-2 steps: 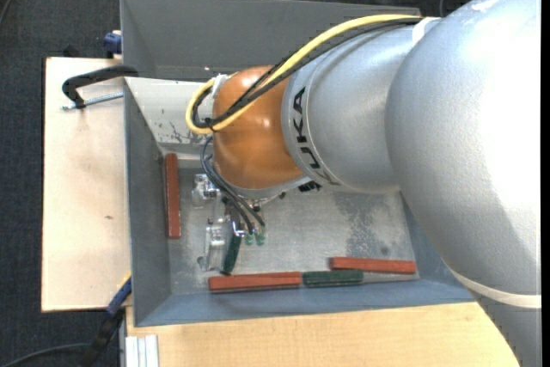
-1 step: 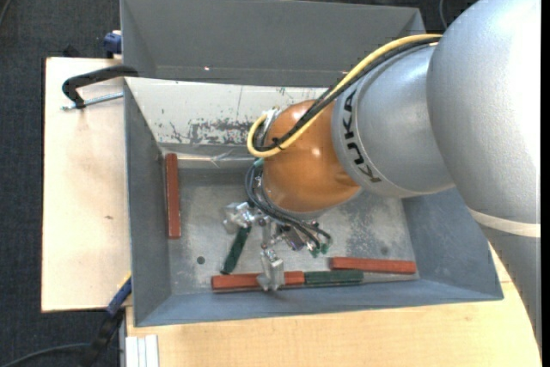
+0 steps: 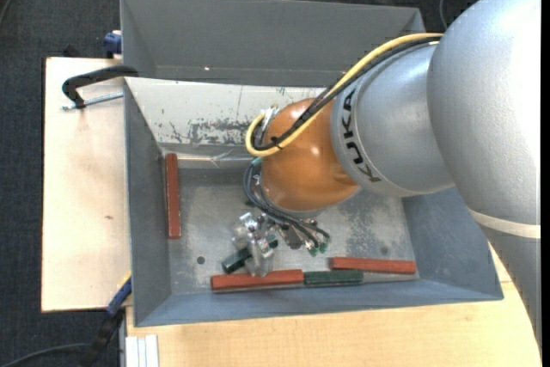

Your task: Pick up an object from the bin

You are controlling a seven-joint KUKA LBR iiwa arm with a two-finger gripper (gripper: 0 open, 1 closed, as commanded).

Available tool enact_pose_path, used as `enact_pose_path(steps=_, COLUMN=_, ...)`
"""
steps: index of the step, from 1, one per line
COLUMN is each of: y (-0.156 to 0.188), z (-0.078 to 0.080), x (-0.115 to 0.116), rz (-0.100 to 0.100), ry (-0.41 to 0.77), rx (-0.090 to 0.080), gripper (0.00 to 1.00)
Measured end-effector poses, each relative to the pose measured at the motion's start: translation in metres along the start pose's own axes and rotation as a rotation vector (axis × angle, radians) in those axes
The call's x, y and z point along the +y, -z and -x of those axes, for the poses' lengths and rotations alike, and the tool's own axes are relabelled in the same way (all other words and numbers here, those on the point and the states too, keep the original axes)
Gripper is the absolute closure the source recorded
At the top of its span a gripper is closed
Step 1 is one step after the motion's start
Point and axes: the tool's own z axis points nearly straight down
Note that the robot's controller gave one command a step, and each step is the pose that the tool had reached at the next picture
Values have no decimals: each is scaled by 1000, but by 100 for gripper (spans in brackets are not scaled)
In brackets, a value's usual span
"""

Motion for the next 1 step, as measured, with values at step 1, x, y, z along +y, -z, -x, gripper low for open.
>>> enact_pose_path(steps=1, y=128, z=21, x=0, rz=-2, ry=-40, rx=-15, gripper=100)
